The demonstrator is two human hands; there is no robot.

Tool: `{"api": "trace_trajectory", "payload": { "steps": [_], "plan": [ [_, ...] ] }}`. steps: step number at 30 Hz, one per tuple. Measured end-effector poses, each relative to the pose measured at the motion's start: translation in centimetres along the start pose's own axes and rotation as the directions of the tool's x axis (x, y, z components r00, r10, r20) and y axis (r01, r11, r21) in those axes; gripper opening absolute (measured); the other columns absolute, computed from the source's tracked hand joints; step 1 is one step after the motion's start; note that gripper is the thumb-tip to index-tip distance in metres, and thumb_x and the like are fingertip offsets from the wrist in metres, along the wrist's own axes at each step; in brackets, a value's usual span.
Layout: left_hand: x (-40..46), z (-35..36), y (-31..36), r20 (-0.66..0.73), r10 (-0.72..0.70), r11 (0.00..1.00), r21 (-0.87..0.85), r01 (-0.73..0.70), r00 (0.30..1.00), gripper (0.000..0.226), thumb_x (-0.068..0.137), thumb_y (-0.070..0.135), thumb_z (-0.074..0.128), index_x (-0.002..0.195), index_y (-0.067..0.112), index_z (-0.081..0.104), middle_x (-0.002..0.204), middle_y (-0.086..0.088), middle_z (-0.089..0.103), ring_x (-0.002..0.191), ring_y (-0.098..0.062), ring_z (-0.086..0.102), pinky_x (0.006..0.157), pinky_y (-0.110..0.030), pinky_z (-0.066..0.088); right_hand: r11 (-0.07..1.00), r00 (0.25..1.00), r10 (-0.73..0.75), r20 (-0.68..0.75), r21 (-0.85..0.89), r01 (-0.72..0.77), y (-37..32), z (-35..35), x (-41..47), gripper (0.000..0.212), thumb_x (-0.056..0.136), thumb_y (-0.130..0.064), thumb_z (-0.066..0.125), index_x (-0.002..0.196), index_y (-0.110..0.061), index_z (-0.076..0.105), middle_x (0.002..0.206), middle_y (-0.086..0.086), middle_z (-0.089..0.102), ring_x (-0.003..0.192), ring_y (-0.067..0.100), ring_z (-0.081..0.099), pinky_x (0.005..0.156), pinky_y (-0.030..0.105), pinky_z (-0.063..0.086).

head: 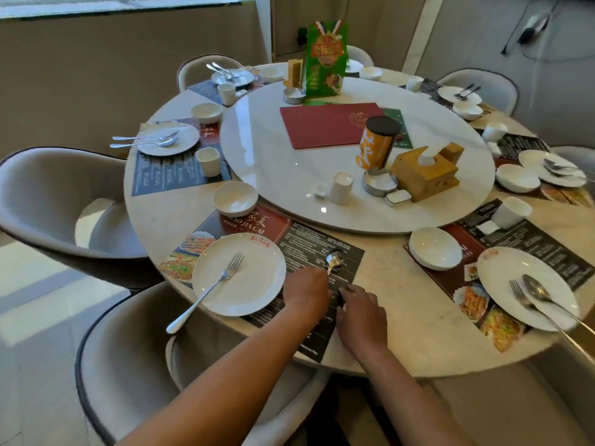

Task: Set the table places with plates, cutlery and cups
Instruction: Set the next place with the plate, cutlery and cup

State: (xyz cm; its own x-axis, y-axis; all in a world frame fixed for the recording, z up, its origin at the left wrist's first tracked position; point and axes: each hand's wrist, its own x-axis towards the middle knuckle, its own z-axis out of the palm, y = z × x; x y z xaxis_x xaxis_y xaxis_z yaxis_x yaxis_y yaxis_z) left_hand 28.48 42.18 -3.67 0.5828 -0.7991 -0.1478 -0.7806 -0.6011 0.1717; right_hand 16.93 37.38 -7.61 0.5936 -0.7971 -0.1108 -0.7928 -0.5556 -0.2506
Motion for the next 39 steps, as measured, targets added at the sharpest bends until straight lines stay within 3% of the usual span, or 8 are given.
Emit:
{"api": "trace_trajectory", "payload": {
  "steps": [5, 10, 16, 20, 23, 26, 34, 39],
  "plan": [
    [0.9, 0.9, 0.3, 0.036, -0.027, 0.999, -0.038, 0.028, 0.999, 0.012, 0.096, 0.01, 0.061, 0.106, 0.01, 0.067, 0.101, -0.009, 0.067, 0.088, -0.026, 0.066, 0.068, -0.034, 0.051, 0.999, 1.0, -0.022, 0.017, 0.025, 0.022, 0.6, 0.0, 0.3, 0.046, 0.099, -0.028, 0.049, 0.145, -0.029, 0.048, 0.152, -0.007, 0.042, 0.135, 0.018, 0.04, 0.105, 0.04, 0.04],
    [0.4, 0.2, -1.6, 0.053, -0.127, 0.967, -0.217, 0.136, 0.99, 0.01, 0.096, 0.013, 0.059, 0.102, 0.012, 0.067, 0.098, -0.006, 0.066, 0.083, -0.019, 0.061, 0.071, -0.03, 0.052, 0.988, 0.996, 0.087, -0.011, 0.131, -0.085, -0.7, -0.8, 1.7, 0.031, 0.098, -0.027, 0.051, 0.127, -0.028, 0.063, 0.127, -0.003, 0.061, 0.111, 0.018, 0.057, 0.094, 0.039, 0.049],
    [-2.2, -1.6, -8.1, 0.161, -0.276, 0.791, -0.522, 0.319, 0.948, 0.019, 0.098, 0.021, 0.063, 0.111, 0.016, 0.075, 0.105, -0.001, 0.072, 0.088, -0.012, 0.064, 0.074, -0.025, 0.053, 0.94, 0.995, 0.096, -0.012, 0.33, -0.087, -5.1, -0.8, 2.7, 0.035, 0.1, -0.029, 0.052, 0.133, -0.025, 0.06, 0.12, 0.0, 0.069, 0.104, 0.018, 0.065, 0.079, 0.029, 0.049],
    [-5.6, -2.0, -13.7, 0.192, -0.369, 0.706, -0.578, 0.408, 0.91, 0.023, 0.098, 0.021, 0.062, 0.117, 0.019, 0.075, 0.111, -0.001, 0.073, 0.098, -0.015, 0.066, 0.093, -0.036, 0.057, 0.884, 0.992, 0.046, 0.115, 0.457, -0.094, -8.5, 0.9, 2.5, 0.045, 0.098, -0.035, 0.055, 0.142, -0.023, 0.053, 0.135, 0.003, 0.063, 0.123, 0.024, 0.059, 0.101, 0.038, 0.049],
    [-7.7, -1.8, -16.7, 0.213, -0.432, 0.661, -0.586, 0.468, 0.876, 0.022, 0.097, 0.019, 0.062, 0.114, 0.019, 0.076, 0.106, 0.0, 0.073, 0.094, -0.014, 0.066, 0.09, -0.035, 0.058, 0.872, 0.988, 0.046, 0.15, 0.476, -0.113, -10.2, 1.7, 2.2, 0.05, 0.098, -0.034, 0.057, 0.145, -0.024, 0.049, 0.138, 0.004, 0.06, 0.125, 0.025, 0.057, 0.101, 0.043, 0.049],
    [-8.9, -1.4, -18.2, 0.233, -0.459, 0.616, -0.613, 0.496, 0.857, 0.02, 0.098, 0.017, 0.062, 0.114, 0.018, 0.075, 0.1, 0.002, 0.07, 0.087, -0.013, 0.067, 0.08, -0.032, 0.061, 0.865, 0.985, 0.016, 0.169, 0.492, -0.099, -11.2, 2.2, 1.9, 0.052, 0.096, -0.028, 0.062, 0.146, -0.024, 0.047, 0.117, 0.002, 0.068, 0.107, 0.022, 0.064, 0.088, 0.039, 0.054],
    [-9.2, -0.5, -18.3, 0.218, -0.489, 0.613, -0.603, 0.51, 0.845, 0.011, 0.09, 0.021, 0.069, 0.092, 0.031, 0.075, 0.099, 0.006, 0.067, 0.093, -0.013, 0.063, 0.084, -0.038, 0.059, 0.865, 0.985, 0.037, 0.168, 0.488, -0.116, -11.6, 2.4, 1.9, 0.053, 0.092, -0.023, 0.066, 0.143, -0.026, 0.05, 0.105, 0.0, 0.071, 0.095, 0.023, 0.068, 0.086, 0.047, 0.056],
    [-9.3, -0.3, -18.2, 0.132, -0.485, 0.695, -0.542, 0.472, 0.865, 0.009, 0.09, 0.025, 0.068, 0.086, 0.032, 0.067, 0.102, 0.007, 0.066, 0.095, -0.013, 0.06, 0.081, -0.035, 0.056, 0.852, 0.978, 0.041, 0.205, 0.504, -0.141, -11.5, 2.1, 2.2, 0.053, 0.091, -0.022, 0.067, 0.142, -0.027, 0.051, 0.114, 0.001, 0.069, 0.1, 0.023, 0.067, 0.086, 0.044, 0.057]
  ]
}}
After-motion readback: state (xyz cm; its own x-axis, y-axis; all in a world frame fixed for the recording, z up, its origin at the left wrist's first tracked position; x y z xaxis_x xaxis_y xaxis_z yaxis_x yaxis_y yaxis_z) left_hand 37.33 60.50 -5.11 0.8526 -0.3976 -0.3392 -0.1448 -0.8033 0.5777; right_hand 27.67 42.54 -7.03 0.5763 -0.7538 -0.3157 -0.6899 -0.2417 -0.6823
